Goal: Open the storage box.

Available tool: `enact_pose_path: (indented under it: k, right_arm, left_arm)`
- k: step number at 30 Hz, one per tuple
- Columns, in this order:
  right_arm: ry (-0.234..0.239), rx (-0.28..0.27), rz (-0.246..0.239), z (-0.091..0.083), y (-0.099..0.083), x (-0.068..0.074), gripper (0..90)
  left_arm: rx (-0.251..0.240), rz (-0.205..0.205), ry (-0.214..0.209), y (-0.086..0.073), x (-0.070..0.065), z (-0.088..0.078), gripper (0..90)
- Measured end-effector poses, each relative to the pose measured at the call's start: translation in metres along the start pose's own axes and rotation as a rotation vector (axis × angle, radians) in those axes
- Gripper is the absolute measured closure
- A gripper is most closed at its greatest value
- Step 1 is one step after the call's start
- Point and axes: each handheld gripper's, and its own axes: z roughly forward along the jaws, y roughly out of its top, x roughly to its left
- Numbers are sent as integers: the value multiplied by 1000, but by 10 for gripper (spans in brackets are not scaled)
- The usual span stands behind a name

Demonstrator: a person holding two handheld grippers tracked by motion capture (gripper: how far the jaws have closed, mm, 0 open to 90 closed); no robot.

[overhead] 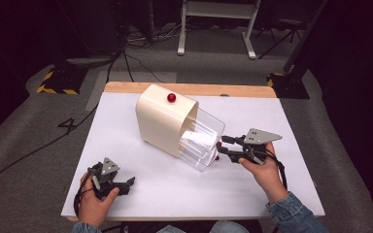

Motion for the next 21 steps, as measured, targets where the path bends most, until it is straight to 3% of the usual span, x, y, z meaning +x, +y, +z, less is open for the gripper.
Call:
enact_pose_path:
  k: [10, 21]
  right_arm:
    - [-27, 7, 6, -10, -3, -3, 418]
    - [-98, 48, 22, -43, -16, -15, 369]
  left_arm:
    - [3, -1, -2, 0, 0, 0, 168]
    - [3, -1, -2, 0, 0, 0, 167]
